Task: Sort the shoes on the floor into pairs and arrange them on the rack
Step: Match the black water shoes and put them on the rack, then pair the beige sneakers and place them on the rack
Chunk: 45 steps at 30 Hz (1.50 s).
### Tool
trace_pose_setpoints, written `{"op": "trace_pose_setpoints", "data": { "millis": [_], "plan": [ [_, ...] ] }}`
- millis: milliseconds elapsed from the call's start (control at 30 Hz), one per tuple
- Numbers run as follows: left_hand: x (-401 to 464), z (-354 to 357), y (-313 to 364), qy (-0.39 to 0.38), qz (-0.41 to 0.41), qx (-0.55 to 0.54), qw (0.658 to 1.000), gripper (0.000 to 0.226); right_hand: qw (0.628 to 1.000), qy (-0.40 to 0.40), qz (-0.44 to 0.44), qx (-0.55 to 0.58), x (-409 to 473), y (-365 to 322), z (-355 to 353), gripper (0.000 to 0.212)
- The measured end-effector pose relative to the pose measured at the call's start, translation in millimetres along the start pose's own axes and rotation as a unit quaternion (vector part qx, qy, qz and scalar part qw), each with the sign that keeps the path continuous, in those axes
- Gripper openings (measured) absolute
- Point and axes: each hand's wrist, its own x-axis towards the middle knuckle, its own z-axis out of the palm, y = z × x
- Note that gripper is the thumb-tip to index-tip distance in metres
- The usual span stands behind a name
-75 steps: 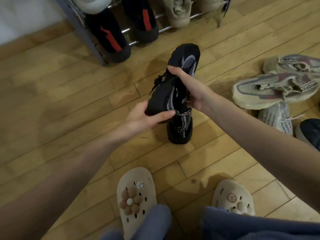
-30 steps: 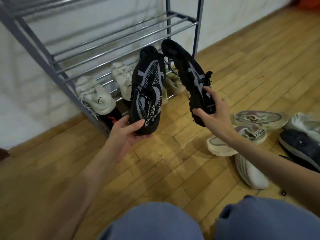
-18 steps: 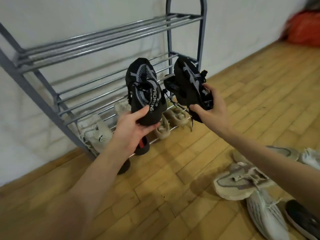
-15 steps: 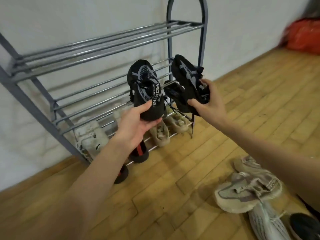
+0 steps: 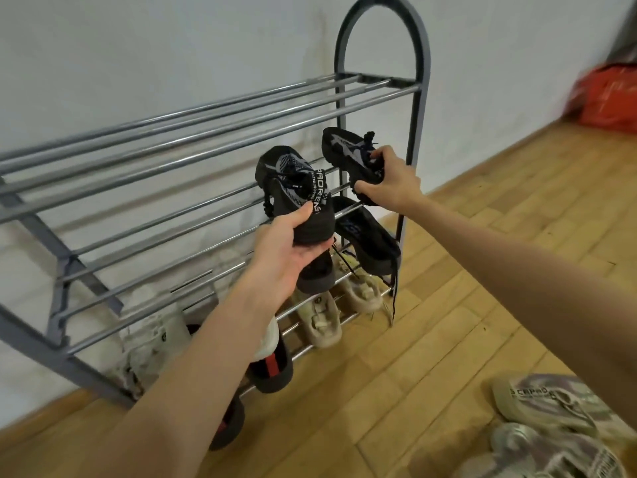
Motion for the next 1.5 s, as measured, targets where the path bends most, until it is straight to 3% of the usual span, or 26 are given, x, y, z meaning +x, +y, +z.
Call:
{"op": "trace_pose_setpoints", "data": {
  "millis": [233,433,567,667,800,967,1133,1333,1400,1500],
  "plan": [
    [24.8,11.2,5.3,0.021,-0.018,0.001,1.0,0.021,0.999,-0.022,-0.032,-0.021,-7.9,4.3,-3.4,0.092],
    [23.3,19.8,8.9,0.036,-0.089,-0.133,0.986,0.029,0.994,-0.056,-0.081,-0.053,-41.0,11.9,-15.9,0.088],
    [14.1,22.2,12.8,0.054,-0.081,-0.137,0.986,0.039,0.989,-0.086,-0.093,-0.08,-67.8,20.7,-26.0,0.087],
    [2.3,20.6,7.9,0.047,-0.065,-0.086,0.993,0.046,0.986,-0.108,-0.091,-0.093,-92.4,33.0,-29.7,0.086],
    [-24.2,15.5,-21.2,0.076,-0.013,0.097,0.992,0.044,0.983,-0.121,-0.088,-0.106,-139.0,56.6,-33.8,0.08],
    [-63.4,12.9,-79.7,0.028,-0.019,0.272,0.962,0.01,0.973,-0.162,-0.073,-0.149,-200.9,97.6,-41.7,0.077],
    [-84.5,5.1,-142.7,-0.044,-0.04,0.391,0.918,0.02,0.951,-0.237,-0.027,-0.197,-259.5,157.5,-45.2,0.063],
    [-110.6,-12.9,-209.8,-0.089,-0.107,0.426,0.894,0.017,0.828,-0.416,0.076,-0.368,-323.3,245.6,-58.6,0.09],
    [-117.1,-15.7,-224.8,-0.103,-0.121,0.43,0.889,0.019,0.823,-0.418,0.095,-0.373,-334.4,264.6,-64.3,0.099],
    [-122.9,-18.5,-236.7,-0.103,-0.125,0.422,0.892,0.018,0.851,-0.375,0.046,-0.365,-343.6,278.8,-70.6,0.103]
  ]
}}
